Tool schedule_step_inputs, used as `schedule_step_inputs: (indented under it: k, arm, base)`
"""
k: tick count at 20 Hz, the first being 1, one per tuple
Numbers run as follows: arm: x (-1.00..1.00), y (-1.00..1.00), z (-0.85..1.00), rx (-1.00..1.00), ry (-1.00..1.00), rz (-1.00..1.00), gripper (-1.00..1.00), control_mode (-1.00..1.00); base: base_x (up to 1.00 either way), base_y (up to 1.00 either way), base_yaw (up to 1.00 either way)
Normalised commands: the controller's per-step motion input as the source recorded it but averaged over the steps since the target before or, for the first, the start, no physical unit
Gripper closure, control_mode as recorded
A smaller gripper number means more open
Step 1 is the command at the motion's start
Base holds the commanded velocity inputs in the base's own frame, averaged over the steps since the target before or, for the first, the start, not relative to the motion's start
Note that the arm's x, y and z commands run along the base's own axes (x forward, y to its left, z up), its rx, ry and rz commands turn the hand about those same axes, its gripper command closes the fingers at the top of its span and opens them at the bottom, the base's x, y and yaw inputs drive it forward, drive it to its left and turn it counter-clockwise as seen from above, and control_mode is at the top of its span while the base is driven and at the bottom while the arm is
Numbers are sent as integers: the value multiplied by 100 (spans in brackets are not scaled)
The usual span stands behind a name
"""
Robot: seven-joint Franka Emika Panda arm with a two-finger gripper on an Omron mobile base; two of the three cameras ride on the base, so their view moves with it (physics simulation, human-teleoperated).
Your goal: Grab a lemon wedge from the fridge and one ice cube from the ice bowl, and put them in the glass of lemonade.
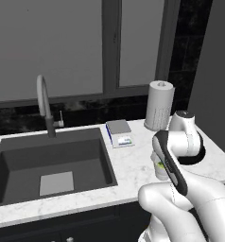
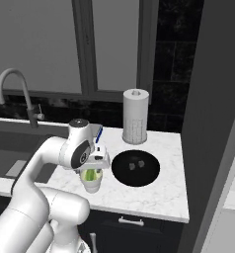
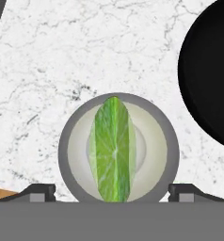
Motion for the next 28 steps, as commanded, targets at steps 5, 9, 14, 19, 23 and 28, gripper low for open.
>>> schedule_step_inputs:
  k: [5,9,14,19,23,28]
  arm:
    - [0,0,22,0,0,-2,-100,-100]
    - [0,-4,65,2,0,-4,-100,-100]
    - [3,-29,51,0,3,-5,-100,-100]
    - [38,-58,23,0,14,-12,-100,-100]
    - [69,-72,-9,0,18,-13,-100,-100]
    - [55,-55,-25,0,9,-6,-100,-100]
  base:
    - [0,0,0]
    - [0,0,0]
    - [0,0,0]
    - [0,0,0]
    - [0,0,0]
    - [0,0,0]
